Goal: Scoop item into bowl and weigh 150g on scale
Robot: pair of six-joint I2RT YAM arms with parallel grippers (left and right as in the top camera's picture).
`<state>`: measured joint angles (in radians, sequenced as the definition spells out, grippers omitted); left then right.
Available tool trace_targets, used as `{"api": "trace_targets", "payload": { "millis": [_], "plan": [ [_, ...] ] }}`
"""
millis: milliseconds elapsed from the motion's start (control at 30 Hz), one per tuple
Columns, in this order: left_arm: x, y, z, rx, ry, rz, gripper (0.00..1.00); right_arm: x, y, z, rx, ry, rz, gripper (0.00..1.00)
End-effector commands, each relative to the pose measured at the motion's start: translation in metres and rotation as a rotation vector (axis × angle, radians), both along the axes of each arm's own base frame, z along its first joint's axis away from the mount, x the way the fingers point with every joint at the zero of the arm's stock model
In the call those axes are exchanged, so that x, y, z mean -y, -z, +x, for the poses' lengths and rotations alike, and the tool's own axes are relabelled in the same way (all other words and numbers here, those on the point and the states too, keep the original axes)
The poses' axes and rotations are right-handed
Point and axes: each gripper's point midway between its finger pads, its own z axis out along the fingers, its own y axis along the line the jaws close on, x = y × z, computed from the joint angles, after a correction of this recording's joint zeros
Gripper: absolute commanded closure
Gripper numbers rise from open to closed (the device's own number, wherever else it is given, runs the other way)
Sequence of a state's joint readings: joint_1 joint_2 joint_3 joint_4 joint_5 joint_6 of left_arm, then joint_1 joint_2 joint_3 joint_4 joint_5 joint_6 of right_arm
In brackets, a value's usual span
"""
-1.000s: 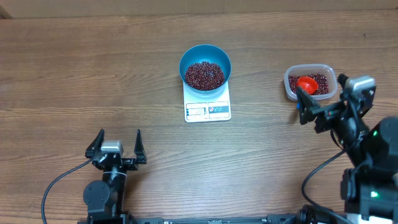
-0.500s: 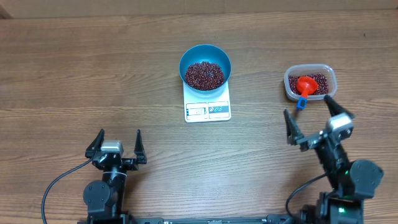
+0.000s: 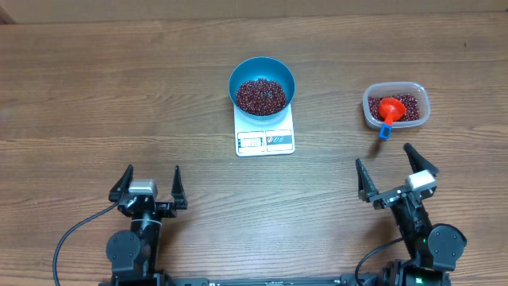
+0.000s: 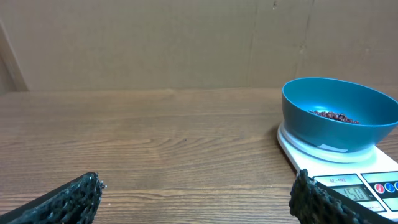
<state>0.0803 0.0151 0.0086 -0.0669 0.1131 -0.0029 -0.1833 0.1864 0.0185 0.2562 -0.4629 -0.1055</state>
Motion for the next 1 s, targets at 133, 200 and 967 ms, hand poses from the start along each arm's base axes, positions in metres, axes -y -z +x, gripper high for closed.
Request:
{"api": "trace_targets", "payload": {
  "millis": [133,200,967],
  "plan": [
    [0.001,0.0,0.0,0.006,0.006,0.015,0.0,0.004,0.007,-0.005,-0.017,0.032,0.016,0.0],
    [0.001,0.0,0.0,0.006,0.006,0.015,0.0,0.005,0.013,-0.006,-0.039,0.047,0.022,0.0],
    [0.001,0.0,0.0,0.006,0.006,0.015,0.0,0.027,0.042,-0.001,-0.196,0.219,0.266,0.0]
  ]
}}
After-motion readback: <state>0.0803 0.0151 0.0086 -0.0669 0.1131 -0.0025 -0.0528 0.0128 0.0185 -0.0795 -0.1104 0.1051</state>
